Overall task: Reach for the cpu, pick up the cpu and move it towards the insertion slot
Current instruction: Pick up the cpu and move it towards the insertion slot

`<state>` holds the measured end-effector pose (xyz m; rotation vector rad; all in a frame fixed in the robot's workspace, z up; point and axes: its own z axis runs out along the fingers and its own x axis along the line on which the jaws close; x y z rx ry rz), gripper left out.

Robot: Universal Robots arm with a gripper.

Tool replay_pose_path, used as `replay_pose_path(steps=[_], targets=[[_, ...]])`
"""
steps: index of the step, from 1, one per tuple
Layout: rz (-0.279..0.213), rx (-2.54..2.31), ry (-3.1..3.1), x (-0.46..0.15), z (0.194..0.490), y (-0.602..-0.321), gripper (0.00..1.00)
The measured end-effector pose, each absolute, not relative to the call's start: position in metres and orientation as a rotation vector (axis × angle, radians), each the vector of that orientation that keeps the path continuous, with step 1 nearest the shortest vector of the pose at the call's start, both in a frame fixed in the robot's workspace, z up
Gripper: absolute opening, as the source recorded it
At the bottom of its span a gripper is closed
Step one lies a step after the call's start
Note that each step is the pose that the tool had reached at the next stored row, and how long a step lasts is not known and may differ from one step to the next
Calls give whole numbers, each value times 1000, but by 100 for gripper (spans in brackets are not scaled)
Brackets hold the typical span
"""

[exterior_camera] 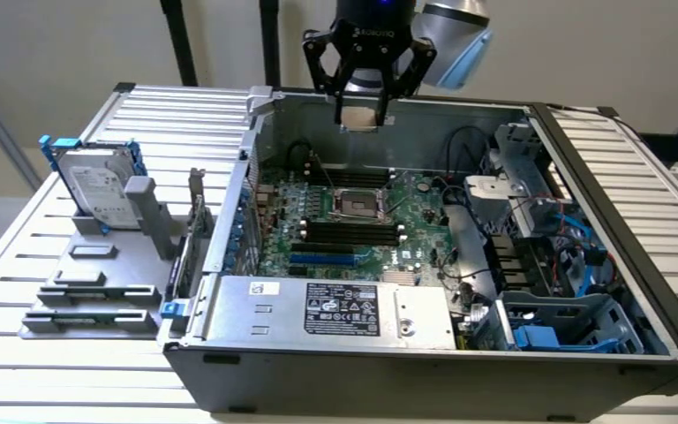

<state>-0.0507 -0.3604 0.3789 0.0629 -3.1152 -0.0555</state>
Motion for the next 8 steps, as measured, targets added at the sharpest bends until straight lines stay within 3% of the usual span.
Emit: replay_pose_path(steps=[8], targets=[[-55, 56, -3115, -36, 368, -349, 55]])
